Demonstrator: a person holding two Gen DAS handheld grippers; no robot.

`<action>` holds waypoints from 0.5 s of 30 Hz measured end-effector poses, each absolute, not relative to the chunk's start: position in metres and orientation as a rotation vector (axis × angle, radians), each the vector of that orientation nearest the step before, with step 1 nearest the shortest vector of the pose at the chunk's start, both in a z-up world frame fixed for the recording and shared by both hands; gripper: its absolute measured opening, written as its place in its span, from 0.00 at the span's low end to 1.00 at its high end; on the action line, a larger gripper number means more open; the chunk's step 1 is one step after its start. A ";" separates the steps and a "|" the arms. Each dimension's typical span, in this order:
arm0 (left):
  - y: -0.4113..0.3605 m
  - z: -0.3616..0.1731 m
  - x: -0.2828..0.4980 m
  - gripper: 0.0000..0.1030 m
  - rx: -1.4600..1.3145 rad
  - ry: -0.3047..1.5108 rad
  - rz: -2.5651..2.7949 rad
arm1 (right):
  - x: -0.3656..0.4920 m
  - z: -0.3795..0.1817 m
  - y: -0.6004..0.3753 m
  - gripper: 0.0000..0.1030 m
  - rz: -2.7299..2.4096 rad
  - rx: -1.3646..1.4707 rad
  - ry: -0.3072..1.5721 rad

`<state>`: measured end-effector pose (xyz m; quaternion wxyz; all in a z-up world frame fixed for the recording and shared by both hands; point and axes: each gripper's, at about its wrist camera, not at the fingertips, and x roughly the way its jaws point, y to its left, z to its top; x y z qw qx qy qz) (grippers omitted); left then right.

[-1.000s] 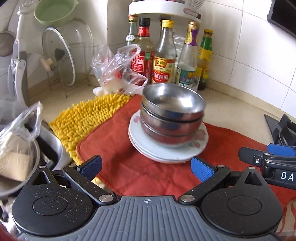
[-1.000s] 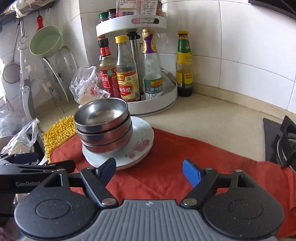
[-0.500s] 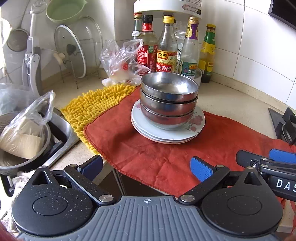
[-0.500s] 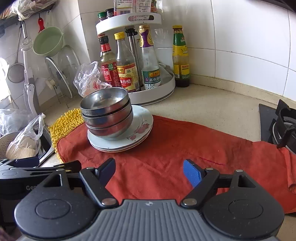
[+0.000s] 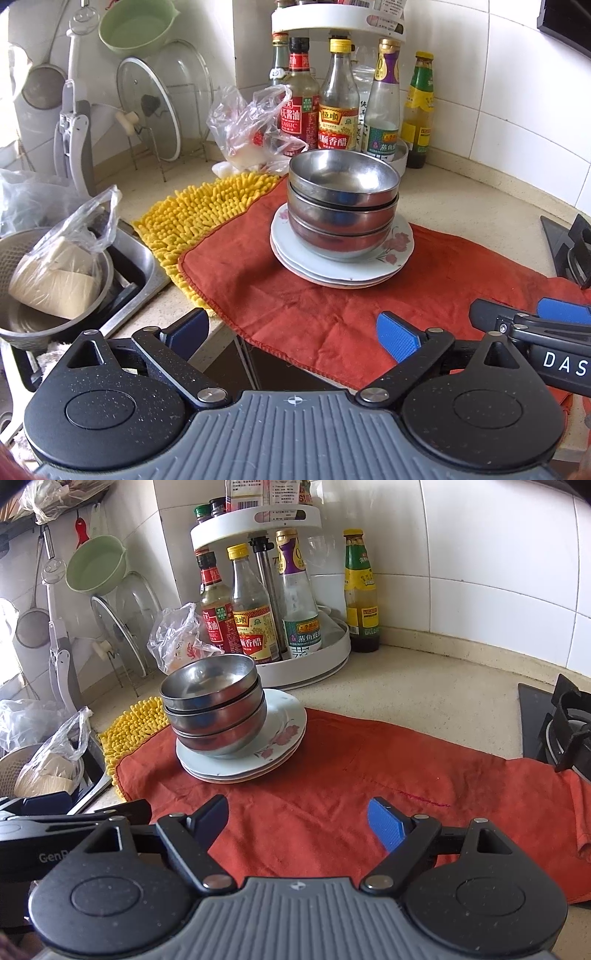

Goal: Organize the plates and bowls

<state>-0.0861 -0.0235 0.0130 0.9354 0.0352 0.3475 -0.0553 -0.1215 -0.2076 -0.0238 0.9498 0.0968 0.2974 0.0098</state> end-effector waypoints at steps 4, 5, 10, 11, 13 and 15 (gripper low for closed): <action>-0.022 0.014 -0.087 0.96 0.086 0.698 -0.109 | -0.121 -0.024 -0.207 0.80 0.025 0.199 0.606; -0.022 0.014 -0.087 0.96 0.089 0.695 -0.110 | -0.121 -0.024 -0.206 0.80 0.026 0.195 0.604; -0.022 0.016 -0.088 0.96 0.105 0.685 -0.106 | -0.120 -0.023 -0.205 0.80 0.031 0.189 0.602; -0.022 0.016 -0.088 0.96 0.108 0.683 -0.105 | -0.120 -0.023 -0.205 0.80 0.031 0.188 0.604; -0.021 0.017 -0.089 0.95 0.111 0.678 -0.105 | -0.120 -0.023 -0.205 0.80 0.034 0.189 0.603; -0.022 0.017 -0.090 0.95 0.112 0.674 -0.100 | -0.120 -0.023 -0.204 0.80 0.036 0.189 0.602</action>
